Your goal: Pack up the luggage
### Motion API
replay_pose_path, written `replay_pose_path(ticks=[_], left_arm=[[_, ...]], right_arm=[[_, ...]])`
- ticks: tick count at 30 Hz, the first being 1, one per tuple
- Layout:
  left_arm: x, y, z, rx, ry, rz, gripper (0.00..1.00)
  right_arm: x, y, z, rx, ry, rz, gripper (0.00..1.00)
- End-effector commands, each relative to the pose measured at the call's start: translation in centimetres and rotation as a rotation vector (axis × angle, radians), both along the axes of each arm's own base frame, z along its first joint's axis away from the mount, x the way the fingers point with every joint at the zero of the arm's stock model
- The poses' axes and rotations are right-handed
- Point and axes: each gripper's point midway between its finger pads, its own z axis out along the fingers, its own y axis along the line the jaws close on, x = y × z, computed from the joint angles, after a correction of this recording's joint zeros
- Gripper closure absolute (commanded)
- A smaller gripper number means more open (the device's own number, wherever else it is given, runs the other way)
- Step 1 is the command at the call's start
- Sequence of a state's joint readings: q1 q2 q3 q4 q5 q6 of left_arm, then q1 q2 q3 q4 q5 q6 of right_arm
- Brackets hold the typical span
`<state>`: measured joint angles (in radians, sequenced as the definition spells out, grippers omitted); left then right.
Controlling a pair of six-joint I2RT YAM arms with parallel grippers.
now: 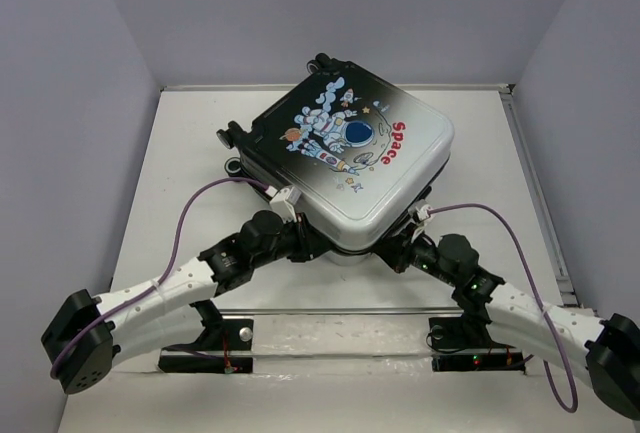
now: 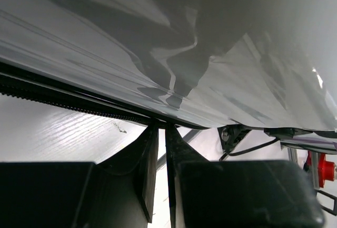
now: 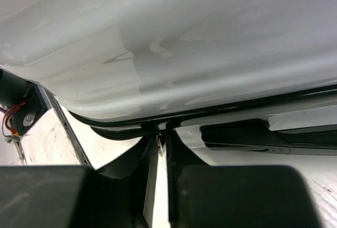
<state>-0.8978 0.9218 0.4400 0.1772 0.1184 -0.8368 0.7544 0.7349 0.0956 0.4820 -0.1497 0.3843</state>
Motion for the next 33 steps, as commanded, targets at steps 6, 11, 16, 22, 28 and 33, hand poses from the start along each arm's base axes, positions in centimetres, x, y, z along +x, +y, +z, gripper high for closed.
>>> replay_pose_path(ticks=[6,11,16,22,28,33], left_arm=[[1.3,-2.4,3.9,-0.126,-0.098,-0.014,0.78],[3.1,-4.5,6.4,-0.145,-0.148,-0.015,0.78],[5.3,-6.1,9.1,-0.156,-0.198,0.017,0.78],[5.2,-9.1,10.5,-0.168,-0.204,-0.041,0.78],[5.6,-8.0,12.8,-0.080,-0.253,-0.020,0.51],[10.0,2.6,16.9,-0.021,-0.292,0.173,0.06]], right_arm=[[1.0,-0.5,3.4,0.125,-0.058,-0.092,0.93],[-2.9,0.2,-0.2,-0.010,0.151,-0.007,0.93],[-7.2,1.1,-1.4,-0.170,0.298,0.075,0.93],[-10.5,6.4,0.5,-0.264,0.311,0.139,0.93],[-3.0,9.7,5.4,0.004,0.171,-0.250,0.93],[-1.1,9.7,5.9,-0.001,0.097,-0.341,0.93]])
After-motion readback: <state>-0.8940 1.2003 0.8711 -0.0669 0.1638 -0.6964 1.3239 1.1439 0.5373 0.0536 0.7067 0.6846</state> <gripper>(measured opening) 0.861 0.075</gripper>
